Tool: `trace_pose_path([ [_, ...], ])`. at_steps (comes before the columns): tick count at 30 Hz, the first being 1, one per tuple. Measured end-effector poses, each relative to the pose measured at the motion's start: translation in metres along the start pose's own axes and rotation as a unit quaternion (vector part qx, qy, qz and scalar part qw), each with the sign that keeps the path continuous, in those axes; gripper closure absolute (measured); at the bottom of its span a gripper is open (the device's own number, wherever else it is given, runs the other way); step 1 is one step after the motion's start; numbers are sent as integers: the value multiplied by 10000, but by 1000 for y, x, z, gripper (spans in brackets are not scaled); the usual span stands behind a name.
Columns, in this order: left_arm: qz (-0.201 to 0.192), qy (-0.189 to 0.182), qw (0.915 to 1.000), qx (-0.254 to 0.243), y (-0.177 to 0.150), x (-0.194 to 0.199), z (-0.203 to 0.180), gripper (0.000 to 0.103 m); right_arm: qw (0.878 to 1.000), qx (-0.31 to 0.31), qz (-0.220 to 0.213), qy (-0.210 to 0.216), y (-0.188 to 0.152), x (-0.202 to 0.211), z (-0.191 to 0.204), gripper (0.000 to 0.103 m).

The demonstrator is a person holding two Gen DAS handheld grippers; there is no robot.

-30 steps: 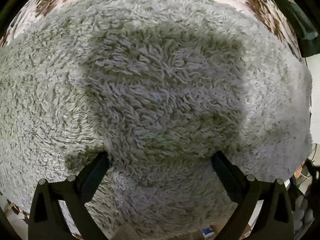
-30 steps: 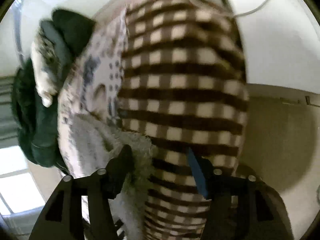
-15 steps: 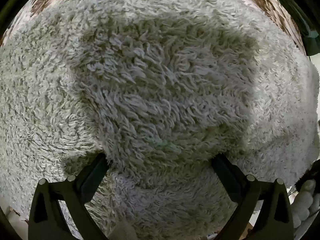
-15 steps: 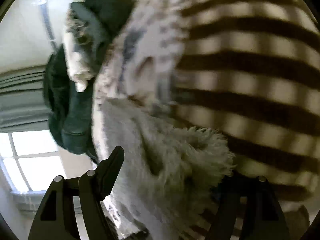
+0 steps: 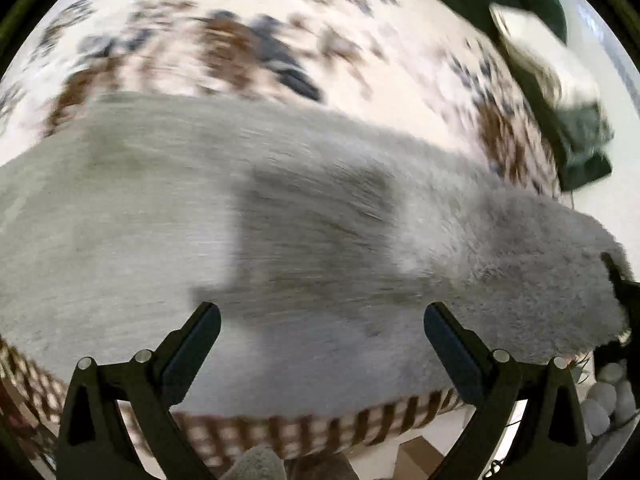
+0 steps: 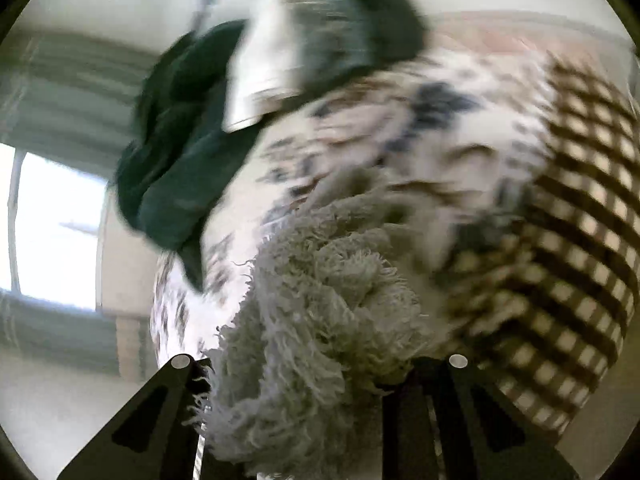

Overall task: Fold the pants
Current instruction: 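Grasp the pants fold with the left gripper while the right gripper grasps the other end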

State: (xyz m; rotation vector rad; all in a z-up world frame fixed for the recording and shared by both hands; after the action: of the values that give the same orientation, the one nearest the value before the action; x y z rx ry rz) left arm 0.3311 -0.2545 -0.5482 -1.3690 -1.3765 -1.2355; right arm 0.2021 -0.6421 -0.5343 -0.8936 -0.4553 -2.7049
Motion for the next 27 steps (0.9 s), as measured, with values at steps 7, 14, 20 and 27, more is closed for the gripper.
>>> trace_pose_path([
  [7, -430, 61, 9947, 937, -11, 74, 126, 0, 9885, 1380, 598, 134, -117, -25, 152, 82],
  [14, -584, 401, 9804, 1840, -45, 99, 272, 0, 9580, 2312, 1696, -40, -318, -122, 203, 82],
  [20, -559, 674, 9666, 2407, -78, 100, 363, 0, 9167, 2897, 2690, -579, -472, -198, 187, 79],
  [27, -822, 400, 9692, 2286, -60, 109, 375, 0, 9076, 2455, 3405, 69, -491, -177, 195, 22],
])
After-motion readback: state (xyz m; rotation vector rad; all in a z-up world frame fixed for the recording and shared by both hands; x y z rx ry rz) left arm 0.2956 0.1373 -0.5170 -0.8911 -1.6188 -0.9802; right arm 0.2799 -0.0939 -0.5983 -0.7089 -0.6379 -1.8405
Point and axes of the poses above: each gripper's, at about its wrist camera, not at the fingertips, and x roughly against the way its jaws point, z to its left, y to its top, the point moved 7 cm from there along -x, roughly the way its jaws point, and after that the axes turned 3 degrees about y, right-handed, at the moved point
